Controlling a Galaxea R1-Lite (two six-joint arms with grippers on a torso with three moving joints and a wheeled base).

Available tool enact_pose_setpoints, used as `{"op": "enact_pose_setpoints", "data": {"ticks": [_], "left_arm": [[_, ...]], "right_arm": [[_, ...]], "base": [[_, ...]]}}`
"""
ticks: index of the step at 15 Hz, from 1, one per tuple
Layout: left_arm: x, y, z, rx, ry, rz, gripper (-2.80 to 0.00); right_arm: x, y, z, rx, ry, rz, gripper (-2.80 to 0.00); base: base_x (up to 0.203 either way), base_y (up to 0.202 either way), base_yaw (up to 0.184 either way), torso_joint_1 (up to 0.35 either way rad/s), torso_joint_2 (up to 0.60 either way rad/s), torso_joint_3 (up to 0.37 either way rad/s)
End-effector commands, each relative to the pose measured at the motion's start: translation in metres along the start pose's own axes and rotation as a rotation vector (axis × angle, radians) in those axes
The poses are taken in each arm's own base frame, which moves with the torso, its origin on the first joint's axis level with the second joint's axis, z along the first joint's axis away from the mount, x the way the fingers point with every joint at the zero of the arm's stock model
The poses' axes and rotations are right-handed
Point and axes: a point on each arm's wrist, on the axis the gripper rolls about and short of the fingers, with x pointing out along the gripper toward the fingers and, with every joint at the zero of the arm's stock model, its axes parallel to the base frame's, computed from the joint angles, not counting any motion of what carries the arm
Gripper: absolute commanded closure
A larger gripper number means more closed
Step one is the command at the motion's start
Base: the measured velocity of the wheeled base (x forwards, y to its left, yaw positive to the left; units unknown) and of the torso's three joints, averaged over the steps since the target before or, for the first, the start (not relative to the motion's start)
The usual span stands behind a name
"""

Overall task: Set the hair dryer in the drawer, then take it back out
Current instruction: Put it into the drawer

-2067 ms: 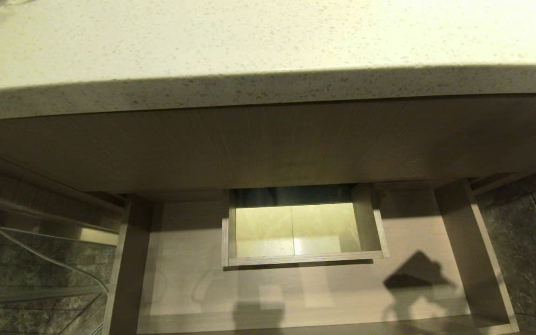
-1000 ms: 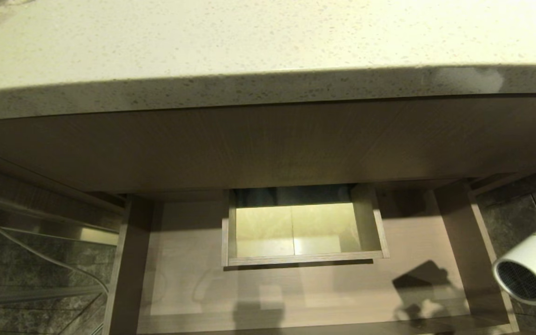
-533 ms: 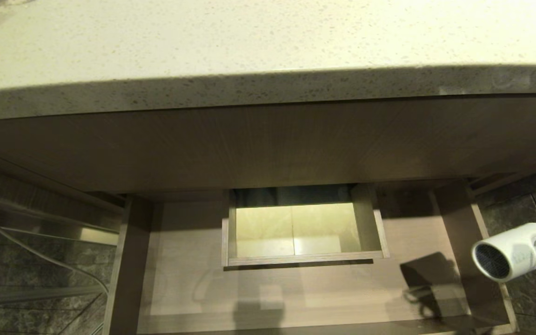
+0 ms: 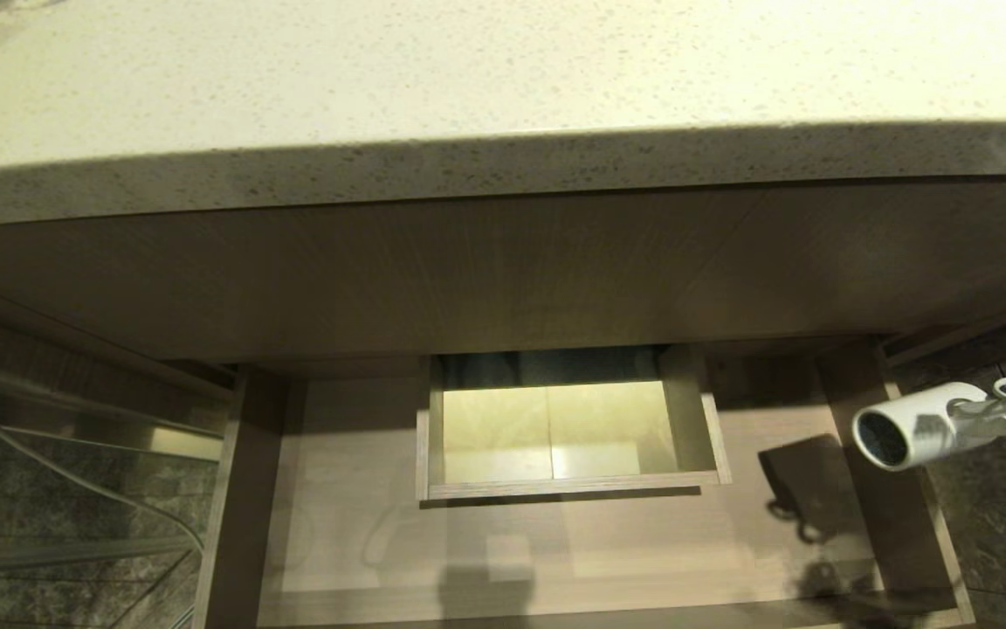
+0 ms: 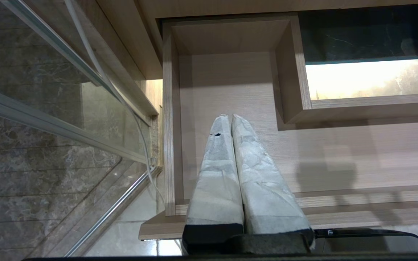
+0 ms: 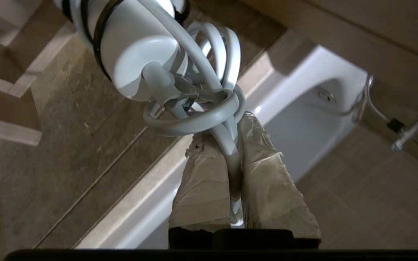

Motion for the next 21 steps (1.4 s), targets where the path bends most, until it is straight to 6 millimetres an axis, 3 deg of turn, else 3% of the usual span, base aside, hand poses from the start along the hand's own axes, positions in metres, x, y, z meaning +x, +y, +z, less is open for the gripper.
{"op": "enact_pose_setpoints", "data": {"ticks": [1,10,21], "left_arm": [[0.0,0.0,0.0,0.001,0.0,0.0,0.0],[0.0,0.0,0.0,-0.001,0.0,0.0,0.0],[0.0,0.0,0.0,0.0,0.0,0.0,0.0]], "right_arm": [[0.022,0.002,0.007,-0.023,-0.026,0.064,0.0],[0.053,0.021,0.033,-0.068,-0.181,0.237,0.0],[0.099,0.014,0.071,-0.114,-0.252,0.307,0.0]], "base": [[0.0,0.0,0.0,0.0,0.0,0.0],[0.0,0.0,0.0,0.0,0.0,0.0],[0.0,0.0,0.0,0.0,0.0,0.0]]}}
